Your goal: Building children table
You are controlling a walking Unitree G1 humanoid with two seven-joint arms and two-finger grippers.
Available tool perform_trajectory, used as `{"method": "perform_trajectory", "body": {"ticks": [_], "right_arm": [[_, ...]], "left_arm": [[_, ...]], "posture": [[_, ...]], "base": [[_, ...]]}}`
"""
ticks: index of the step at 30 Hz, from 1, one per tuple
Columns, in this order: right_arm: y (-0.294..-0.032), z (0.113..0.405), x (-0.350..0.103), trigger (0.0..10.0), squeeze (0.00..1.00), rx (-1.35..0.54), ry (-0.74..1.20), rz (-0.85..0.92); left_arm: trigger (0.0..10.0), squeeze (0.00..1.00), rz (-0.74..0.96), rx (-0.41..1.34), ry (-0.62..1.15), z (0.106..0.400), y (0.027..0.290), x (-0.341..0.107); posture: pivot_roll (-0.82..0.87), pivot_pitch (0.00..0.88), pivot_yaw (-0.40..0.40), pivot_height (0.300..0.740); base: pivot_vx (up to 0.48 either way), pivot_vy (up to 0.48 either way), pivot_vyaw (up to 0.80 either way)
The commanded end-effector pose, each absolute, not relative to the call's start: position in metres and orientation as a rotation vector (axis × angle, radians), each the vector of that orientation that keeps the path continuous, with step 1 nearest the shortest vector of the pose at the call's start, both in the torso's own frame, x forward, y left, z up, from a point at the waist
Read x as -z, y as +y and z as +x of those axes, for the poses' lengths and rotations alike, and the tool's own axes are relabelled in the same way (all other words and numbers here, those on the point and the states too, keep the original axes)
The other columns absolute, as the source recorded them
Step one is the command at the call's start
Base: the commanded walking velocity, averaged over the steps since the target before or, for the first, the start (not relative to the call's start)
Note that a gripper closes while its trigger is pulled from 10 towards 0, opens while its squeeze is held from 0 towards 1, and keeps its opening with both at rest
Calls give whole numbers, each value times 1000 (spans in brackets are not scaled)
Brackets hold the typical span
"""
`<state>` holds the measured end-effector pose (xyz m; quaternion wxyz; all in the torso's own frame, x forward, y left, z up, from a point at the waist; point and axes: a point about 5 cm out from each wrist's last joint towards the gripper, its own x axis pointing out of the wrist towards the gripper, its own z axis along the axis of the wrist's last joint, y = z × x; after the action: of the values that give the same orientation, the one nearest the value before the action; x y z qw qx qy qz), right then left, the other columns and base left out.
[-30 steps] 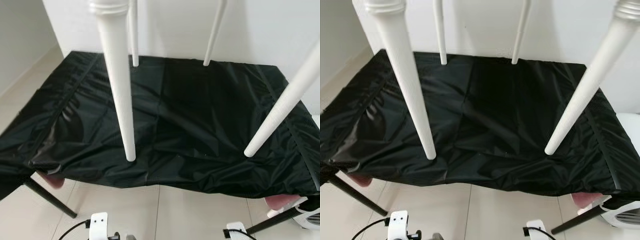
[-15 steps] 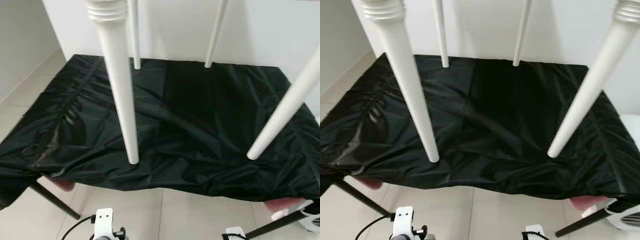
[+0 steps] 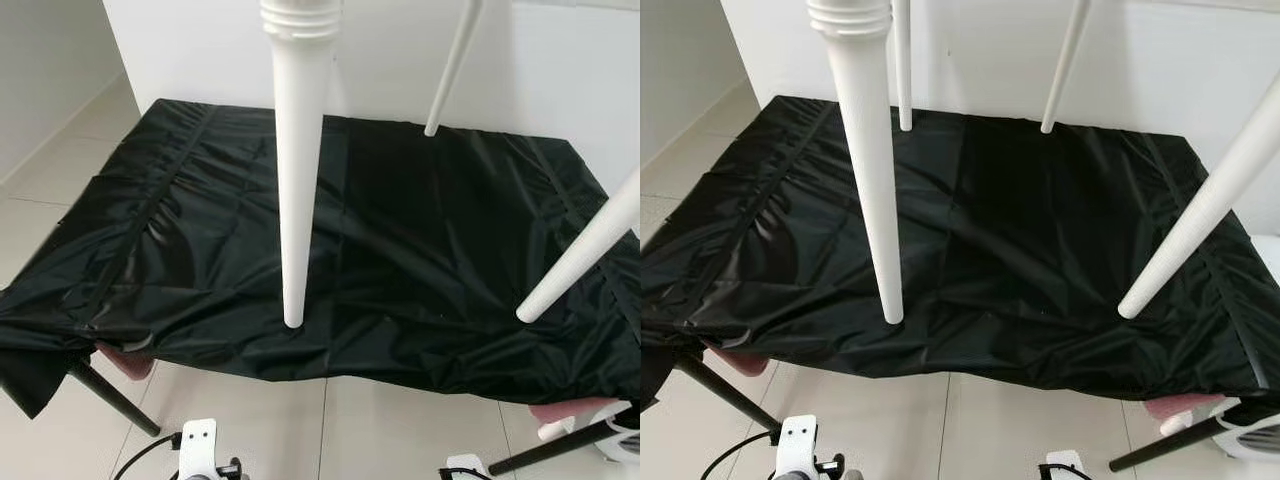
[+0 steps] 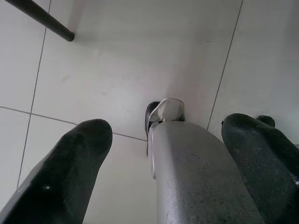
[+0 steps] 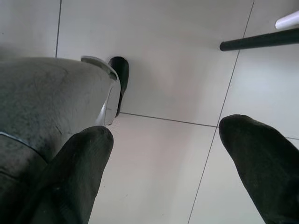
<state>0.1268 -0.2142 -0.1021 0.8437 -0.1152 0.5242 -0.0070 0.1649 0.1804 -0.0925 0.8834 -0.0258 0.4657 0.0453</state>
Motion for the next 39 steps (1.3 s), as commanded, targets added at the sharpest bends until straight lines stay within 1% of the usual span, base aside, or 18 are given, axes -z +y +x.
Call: {"method": "perform_trajectory", "body": {"ticks": [1,13,39], "right_arm": [[-211,122,104,10000,0,-4,1127,-240],[-210,124,104,10000,0,-10,1127,-245],[-209,126,103,10000,0,-29,1123,-263]], "left_arm": [[10000,0,-74,-100,1013,154,178,98],[10000,0,-80,-105,1008,155,176,97],[10000,0,-82,-111,1006,155,176,97]], "posture": [[32,0,-63,740],[38,0,-69,740],[52,0,-78,740]], "base": [[0,356,0],[0,407,0],[0,458,0]]}}
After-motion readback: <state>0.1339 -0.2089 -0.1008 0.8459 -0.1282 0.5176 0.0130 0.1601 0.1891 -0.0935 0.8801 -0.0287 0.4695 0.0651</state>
